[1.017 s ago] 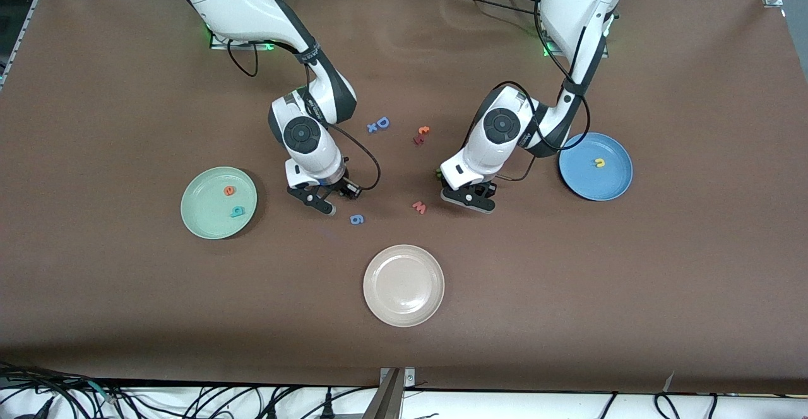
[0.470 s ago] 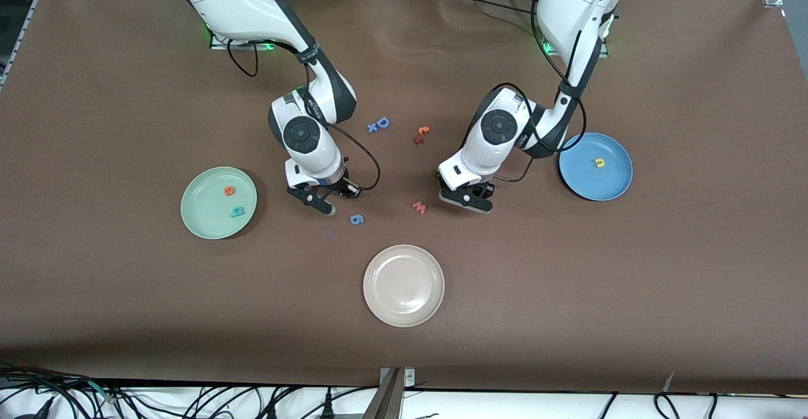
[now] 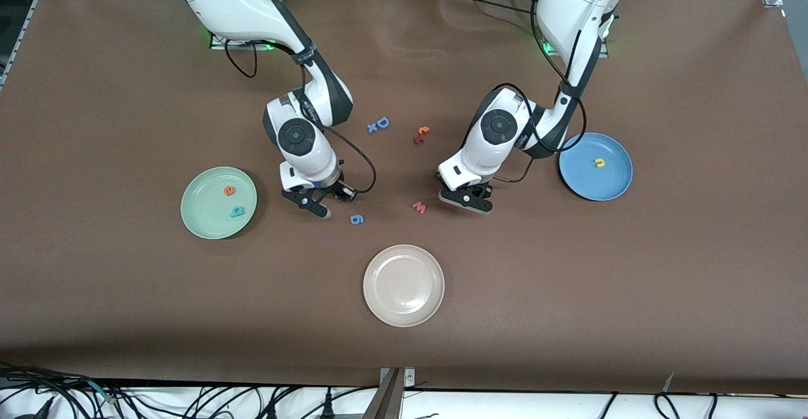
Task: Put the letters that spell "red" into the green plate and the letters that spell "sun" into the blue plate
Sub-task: 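Grasp the yellow s with the left gripper while the right gripper grasps teal, then place the s on the blue plate while the right gripper places teal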
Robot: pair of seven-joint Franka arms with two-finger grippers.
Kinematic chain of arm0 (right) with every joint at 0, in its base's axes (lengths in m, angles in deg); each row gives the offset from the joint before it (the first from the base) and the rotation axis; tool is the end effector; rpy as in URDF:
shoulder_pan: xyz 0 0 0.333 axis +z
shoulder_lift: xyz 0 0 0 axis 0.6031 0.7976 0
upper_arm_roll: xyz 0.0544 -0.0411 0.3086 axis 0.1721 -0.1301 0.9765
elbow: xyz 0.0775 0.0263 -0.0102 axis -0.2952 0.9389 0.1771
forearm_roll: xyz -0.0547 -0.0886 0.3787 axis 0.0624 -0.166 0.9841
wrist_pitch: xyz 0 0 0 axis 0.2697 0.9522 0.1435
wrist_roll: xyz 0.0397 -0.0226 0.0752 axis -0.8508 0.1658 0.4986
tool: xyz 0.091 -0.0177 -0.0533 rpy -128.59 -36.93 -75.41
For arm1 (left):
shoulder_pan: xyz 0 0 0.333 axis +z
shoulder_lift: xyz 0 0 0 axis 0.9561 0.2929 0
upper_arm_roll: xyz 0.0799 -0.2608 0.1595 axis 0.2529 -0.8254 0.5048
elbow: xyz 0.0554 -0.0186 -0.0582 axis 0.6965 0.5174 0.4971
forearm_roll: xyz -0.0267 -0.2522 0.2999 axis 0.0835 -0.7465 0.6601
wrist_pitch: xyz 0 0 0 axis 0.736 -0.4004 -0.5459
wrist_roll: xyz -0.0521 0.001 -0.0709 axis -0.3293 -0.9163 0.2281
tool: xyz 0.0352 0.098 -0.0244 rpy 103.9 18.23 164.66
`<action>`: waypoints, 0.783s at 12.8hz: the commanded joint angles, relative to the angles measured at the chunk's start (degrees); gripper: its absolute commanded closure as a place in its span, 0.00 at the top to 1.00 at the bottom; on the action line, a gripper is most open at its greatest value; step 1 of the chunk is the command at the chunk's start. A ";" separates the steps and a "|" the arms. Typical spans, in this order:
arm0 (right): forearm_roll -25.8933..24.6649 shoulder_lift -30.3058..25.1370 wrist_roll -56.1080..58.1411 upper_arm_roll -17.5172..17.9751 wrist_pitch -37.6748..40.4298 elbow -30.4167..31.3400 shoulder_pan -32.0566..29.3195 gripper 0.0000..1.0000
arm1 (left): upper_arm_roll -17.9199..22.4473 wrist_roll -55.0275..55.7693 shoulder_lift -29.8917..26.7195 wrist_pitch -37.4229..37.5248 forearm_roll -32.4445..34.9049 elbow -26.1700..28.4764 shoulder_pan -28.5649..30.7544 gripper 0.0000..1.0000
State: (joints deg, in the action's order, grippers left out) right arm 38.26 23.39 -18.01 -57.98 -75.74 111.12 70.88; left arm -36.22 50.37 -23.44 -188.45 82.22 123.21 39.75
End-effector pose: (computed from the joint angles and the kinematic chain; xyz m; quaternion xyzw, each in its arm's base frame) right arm 0.5569 0.3368 0.1932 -0.9717 0.2354 0.0023 0.0189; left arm 0.5296 -0.3569 0.1735 0.9883 -0.1373 0.0411 0.0526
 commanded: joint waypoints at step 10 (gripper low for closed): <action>0.51 -6.14 47.35 -8.55 22.08 -3.68 -15.12 0.17 | 8.34 -21.70 -2.84 3.38 0.30 0.69 0.70 0.13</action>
State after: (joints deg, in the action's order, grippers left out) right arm 38.33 18.22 21.64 -67.24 -55.36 106.60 59.97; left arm -29.84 34.83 -24.68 -185.92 82.51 122.42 39.93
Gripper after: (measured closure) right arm 0.727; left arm 0.775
